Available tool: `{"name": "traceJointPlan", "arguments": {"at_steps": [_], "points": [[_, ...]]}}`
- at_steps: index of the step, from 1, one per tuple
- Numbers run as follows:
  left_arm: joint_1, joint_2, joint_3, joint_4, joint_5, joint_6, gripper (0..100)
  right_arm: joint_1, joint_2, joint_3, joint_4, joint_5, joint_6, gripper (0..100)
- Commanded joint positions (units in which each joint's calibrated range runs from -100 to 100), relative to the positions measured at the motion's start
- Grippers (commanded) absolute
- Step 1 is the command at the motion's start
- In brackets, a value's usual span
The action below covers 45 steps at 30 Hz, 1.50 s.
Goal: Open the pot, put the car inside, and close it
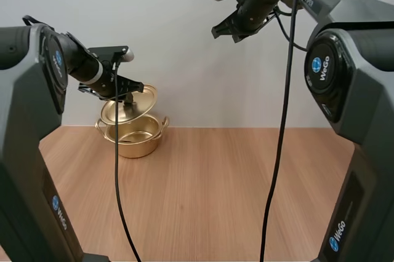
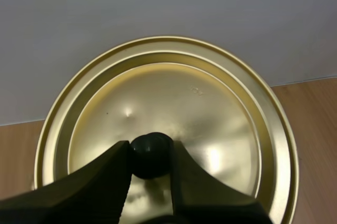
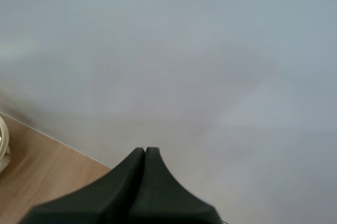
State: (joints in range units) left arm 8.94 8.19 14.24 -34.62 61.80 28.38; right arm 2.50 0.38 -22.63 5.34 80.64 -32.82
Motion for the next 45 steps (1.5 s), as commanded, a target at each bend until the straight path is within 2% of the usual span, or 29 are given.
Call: {"name": "traceJointPlan", "arguments": {"at_steps": [1,8,16,24,33,40,41,43,45], "points": [[-0.55,2.2,0.0,0.4,-0.5,0.0,0,-0.5,-0.7,-0.1,0.0,0.2,0.0,0],[-0.65,7.9,0.0,3.4,-3.8,-0.9,0,-1.7,-2.9,-0.1,-0.3,1.2,-0.1,0],[-0.65,9.1,0.0,5.4,-5.9,-0.5,0,-1.7,-2.9,-0.1,-0.5,1.2,-0.3,0],[-0.56,9.1,0.0,14.0,-7.4,-3.4,0,-1.7,-2.9,-0.1,-0.5,1.8,-0.3,0],[3.19,9.1,0.0,14.1,-9.5,-3.3,0,-1.7,-2.9,-0.1,-0.5,2.1,-0.9,0],[3.59,9.1,0.0,13.4,-7.5,-2.9,1,-1.7,-2.9,-0.1,0.1,1.3,-1.0,0],[3.59,9.1,0.0,13.1,-7.5,-2.9,6,-1.7,-2.9,-0.1,0.3,1.3,-1.0,0],[3.59,9.1,0.0,13.1,-7.5,-2.9,22,-1.7,-2.9,-0.1,0.3,1.3,-1.0,0],[3.59,9.1,0.0,12.7,-7.5,-2.9,50,-1.7,-2.9,-0.1,0.3,1.3,-1.0,0]]}}
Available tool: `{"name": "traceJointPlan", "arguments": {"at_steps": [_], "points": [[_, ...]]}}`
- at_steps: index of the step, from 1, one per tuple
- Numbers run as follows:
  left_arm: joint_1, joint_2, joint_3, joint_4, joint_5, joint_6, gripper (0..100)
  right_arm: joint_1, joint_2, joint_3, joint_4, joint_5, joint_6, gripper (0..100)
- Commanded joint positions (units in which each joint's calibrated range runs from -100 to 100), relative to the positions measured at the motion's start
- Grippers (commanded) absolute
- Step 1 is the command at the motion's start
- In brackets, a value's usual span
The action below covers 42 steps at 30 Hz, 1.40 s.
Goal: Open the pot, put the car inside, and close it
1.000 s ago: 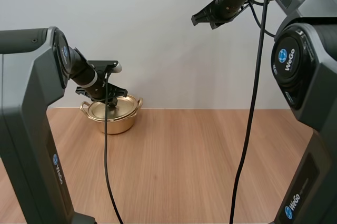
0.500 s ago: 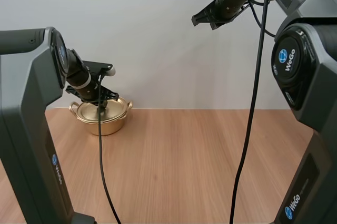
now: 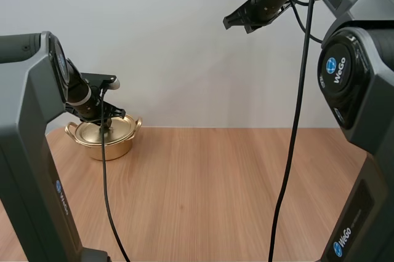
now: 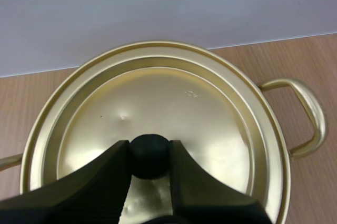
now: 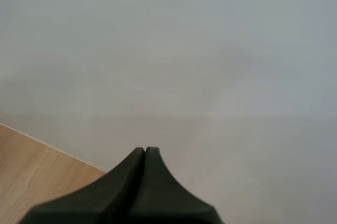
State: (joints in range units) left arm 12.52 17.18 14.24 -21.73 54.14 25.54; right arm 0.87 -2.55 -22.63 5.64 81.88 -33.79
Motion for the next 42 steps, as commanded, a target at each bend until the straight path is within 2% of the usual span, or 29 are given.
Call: {"name": "traceJointPlan", "arguments": {"at_steps": [1,3,4,5,9,15,16,19,22,25,30,32,36,42], "points": [[0.01,-0.1,0.0,-0.2,0.0,0.0,62,0.0,0.1,-0.1,0.0,0.1,-0.1,0],[0.01,-0.2,0.0,-0.2,-1.2,0.0,88,0.0,0.1,-0.1,0.0,0.1,-0.1,0],[0.01,-0.4,0.0,-0.1,-1.5,-0.1,97,0.0,0.1,-0.1,0.1,0.1,-0.1,0],[0.01,-0.7,0.0,-0.2,-1.7,-0.5,100,0.0,0.1,-0.1,0.1,0.3,-0.1,0],[0.01,-4.4,0.0,-3.5,-4.0,1.1,100,0.0,0.1,-0.1,-0.6,1.6,-0.1,0],[0.01,-16.7,0.8,-19.8,-1.3,9.3,100,-1.2,0.1,0.8,0.2,2.9,-0.5,0],[0.01,-20.8,3.0,-24.6,-2.4,12.1,100,-2.1,0.1,2.8,1.7,3.3,-1.9,0],[0.01,-29.0,10.6,-32.8,-3.0,17.8,100,-3.8,-0.1,8.7,6.5,3.2,-6.4,0],[0.01,-39.6,19.8,-37.3,-3.0,20.9,100,-5.9,-0.7,15.1,12.6,2.9,-11.4,0],[0.01,-50.6,28.8,-40.3,-3.2,22.9,100,-8.5,-2.9,22.5,22.6,-0.3,-17.8,0],[0.01,-71.4,39.1,-40.8,-3.8,23.0,100,-12.6,-9.6,36.9,36.3,-10.0,-30.7,0],[0.01,-79.6,41.0,-37.9,-3.0,20.8,100,-13.5,-12.3,43.2,40.9,-14.3,-37.0,0],[0.01,-96.9,41.8,-31.9,-2.6,12.2,100,-13.9,-17.5,52.8,50.6,-19.5,-49.5,0],[0.01,-113.6,43.3,-25.9,-2.3,-0.1,100,-13.9,-23.0,63.4,64.1,-16.4,-59.3,0]]}}
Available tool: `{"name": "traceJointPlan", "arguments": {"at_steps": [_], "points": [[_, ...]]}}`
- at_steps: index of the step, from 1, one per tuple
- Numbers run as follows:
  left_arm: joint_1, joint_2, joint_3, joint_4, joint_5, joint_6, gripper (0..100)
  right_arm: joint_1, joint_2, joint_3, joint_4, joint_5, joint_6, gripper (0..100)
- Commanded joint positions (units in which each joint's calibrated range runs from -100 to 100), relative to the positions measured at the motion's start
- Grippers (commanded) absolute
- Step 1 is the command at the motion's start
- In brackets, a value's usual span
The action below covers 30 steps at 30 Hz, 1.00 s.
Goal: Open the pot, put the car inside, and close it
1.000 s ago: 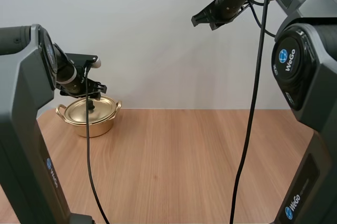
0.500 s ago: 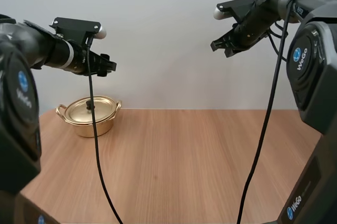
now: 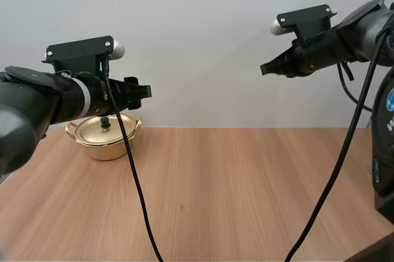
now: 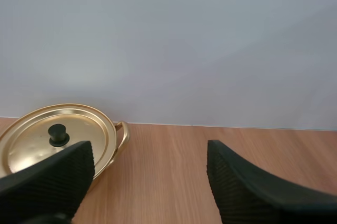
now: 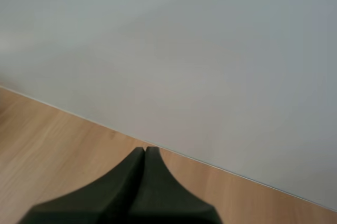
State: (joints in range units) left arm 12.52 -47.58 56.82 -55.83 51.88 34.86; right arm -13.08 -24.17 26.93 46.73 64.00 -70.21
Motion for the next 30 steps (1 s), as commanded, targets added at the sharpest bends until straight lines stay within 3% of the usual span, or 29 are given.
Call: {"name": "traceJointPlan", "arguments": {"at_steps": [1,3,8,10,15,17,20,25,30], "points": [[0.01,-50.8,1.7,9.6,0.8,-12.4,100,0.0,-2.5,15.7,24.6,2.6,-24.5,0],[0.01,-52.4,4.6,11.8,2.9,-16.6,100,0.0,-5.2,19.0,27.0,2.9,-27.0,0],[-0.47,-52.4,12.1,17.6,4.7,-16.9,100,0.0,-12.1,26.3,31.5,-3.0,-29.8,0],[-2.26,-52.3,15.3,20.7,0.4,-16.9,100,0.0,-14.9,28.3,32.3,-5.7,-29.8,0],[-9.17,-52.3,22.8,27.4,-20.9,-16.9,100,0.0,-23.3,32.8,33.6,-9.9,-29.5,0],[-11.07,-52.3,26.1,29.4,-29.4,-16.9,100,0.0,-27.2,34.8,33.8,-9.6,-28.5,0],[-12.95,-52.3,31.5,29.7,-36.9,-16.9,100,0.0,-32.9,37.8,34.1,-9.8,-28.5,0],[-16.23,-52.3,39.9,32.8,-35.8,-16.9,100,0.0,-42.3,42.6,36.3,-13.3,-28.4,0],[-17.83,-52.4,43.2,33.1,-44.5,-20.5,100,0.0,-49.0,47.7,39.4,-18.3,-28.4,0]]}}
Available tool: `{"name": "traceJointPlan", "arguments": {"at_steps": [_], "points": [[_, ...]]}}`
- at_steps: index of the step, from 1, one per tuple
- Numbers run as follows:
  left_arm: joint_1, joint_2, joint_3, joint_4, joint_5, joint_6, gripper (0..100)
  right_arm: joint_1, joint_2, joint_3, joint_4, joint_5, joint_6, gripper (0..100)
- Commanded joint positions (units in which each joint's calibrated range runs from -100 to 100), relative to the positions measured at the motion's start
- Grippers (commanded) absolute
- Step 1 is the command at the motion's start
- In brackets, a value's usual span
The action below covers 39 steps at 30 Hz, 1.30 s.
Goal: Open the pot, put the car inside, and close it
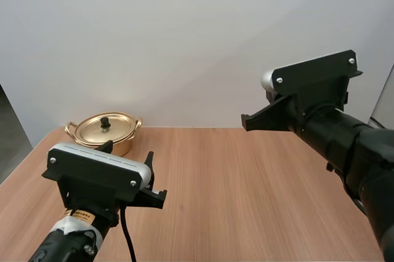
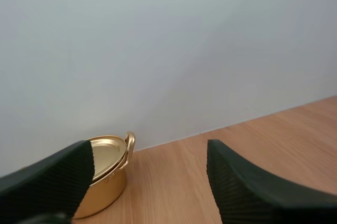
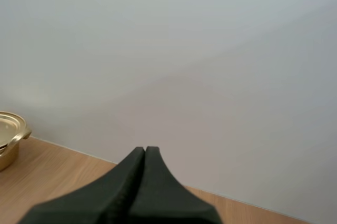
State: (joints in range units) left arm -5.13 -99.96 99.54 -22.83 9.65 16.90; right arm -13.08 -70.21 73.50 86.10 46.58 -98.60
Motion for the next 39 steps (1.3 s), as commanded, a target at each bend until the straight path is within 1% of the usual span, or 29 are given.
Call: {"name": "traceJointPlan", "arguments": {"at_steps": [1,3,5,7,10,13,15,18,21,24,27,29,33,39], "points": [[-0.17,0.0,0.5,-0.2,-2.5,-4.4,100,0.0,-3.2,1.7,0.0,-1.8,0.0,0],[0.28,0.0,0.5,-0.2,-1.1,-7.3,100,0.0,-3.2,2.8,-0.3,-5.3,0.6,0],[0.93,0.0,0.5,-0.2,0.7,-7.5,100,0.0,-3.2,3.4,-1.6,-7.6,2.3,0],[1.72,0.0,0.5,-0.2,4.8,-7.5,100,0.0,-3.2,3.8,-6.2,-7.3,4.2,0],[3.12,0.0,0.5,0.0,8.0,-8.3,100,0.0,-3.2,3.8,-12.7,-7.0,11.0,0],[4.77,0.0,0.5,1.8,8.2,-12.1,100,0.0,-3.2,3.8,-19.0,-7.0,15.5,0],[5.91,0.0,0.5,3.6,9.3,-15.3,100,0.1,-2.9,3.8,-24.5,-7.0,18.9,0],[6.92,0.0,0.5,5.5,15.0,-18.5,100,0.5,-2.0,3.8,-32.0,-7.5,25.2,0],[7.74,0.0,0.5,5.5,17.1,-19.4,100,0.5,-1.6,3.8,-36.8,-7.5,33.2,0],[8.13,0.0,0.5,5.5,17.9,-20.2,100,0.5,-0.9,3.8,-41.9,-7.3,41.2,0],[8.68,0.0,0.5,5.6,20.4,-20.6,100,0.5,-0.1,3.9,-46.3,-7.0,46.1,0],[8.75,0.0,0.5,5.6,20.7,-20.6,100,0.5,0.2,3.9,-47.2,-7.1,46.3,0],[8.93,0.0,0.5,5.6,17.3,-20.6,100,0.5,0.5,3.9,-47.9,-10.7,46.1,0],[7.92,0.0,0.5,5.6,16.4,-20.6,100,0.5,0.5,3.9,-51.3,-11.7,46.1,0]]}}
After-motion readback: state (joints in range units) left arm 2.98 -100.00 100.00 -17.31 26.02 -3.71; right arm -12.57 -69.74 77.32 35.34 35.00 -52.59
